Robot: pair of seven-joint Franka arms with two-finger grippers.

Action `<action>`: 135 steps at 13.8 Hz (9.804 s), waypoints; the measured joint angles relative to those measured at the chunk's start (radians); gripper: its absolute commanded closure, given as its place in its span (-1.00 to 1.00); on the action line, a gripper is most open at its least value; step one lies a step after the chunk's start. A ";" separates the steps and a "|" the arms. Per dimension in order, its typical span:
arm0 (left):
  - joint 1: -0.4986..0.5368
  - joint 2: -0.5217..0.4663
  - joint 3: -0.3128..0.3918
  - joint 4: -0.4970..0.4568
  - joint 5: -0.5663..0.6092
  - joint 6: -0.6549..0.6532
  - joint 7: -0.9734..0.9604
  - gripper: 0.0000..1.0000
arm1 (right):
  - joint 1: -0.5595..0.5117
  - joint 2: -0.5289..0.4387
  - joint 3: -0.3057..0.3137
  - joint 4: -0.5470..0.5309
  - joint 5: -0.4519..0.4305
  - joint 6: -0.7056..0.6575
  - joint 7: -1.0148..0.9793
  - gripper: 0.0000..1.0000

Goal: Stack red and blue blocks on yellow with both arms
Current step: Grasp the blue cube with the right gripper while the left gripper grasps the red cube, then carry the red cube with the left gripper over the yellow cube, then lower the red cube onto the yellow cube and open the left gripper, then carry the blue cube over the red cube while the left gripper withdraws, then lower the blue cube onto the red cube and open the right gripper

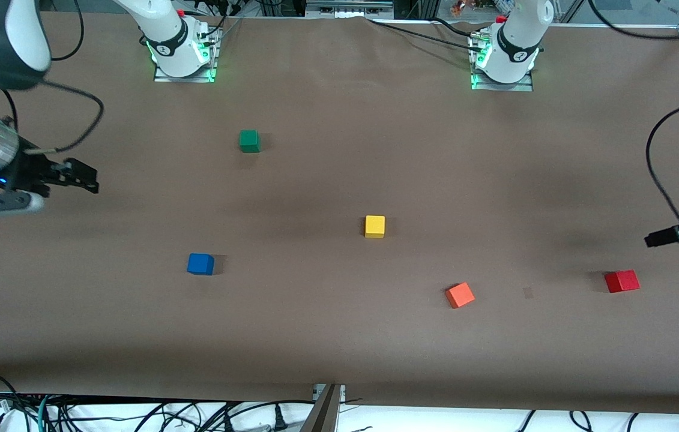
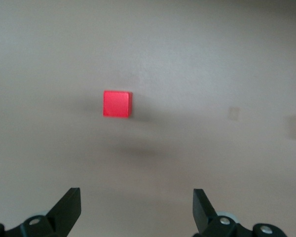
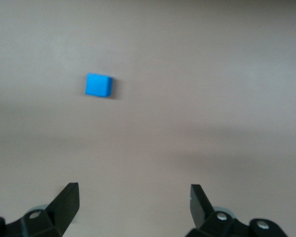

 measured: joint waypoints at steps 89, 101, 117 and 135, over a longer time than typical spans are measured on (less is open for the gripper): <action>-0.736 0.171 -0.163 -0.191 0.097 0.422 -0.502 -0.68 | 0.285 0.346 -0.005 0.332 0.044 0.056 0.406 0.20; -0.531 -0.074 -0.147 -0.093 0.086 0.113 -0.563 -1.00 | 0.374 0.392 0.070 0.380 0.045 0.161 0.763 0.20; -0.148 -0.192 -0.146 0.035 0.040 -0.161 -0.114 -1.00 | 0.655 0.646 0.123 0.495 -0.063 0.521 1.388 0.19; -0.129 -0.284 -0.108 -0.045 0.040 -0.282 0.035 -1.00 | 0.678 0.668 0.121 0.496 -0.123 0.523 1.388 -0.99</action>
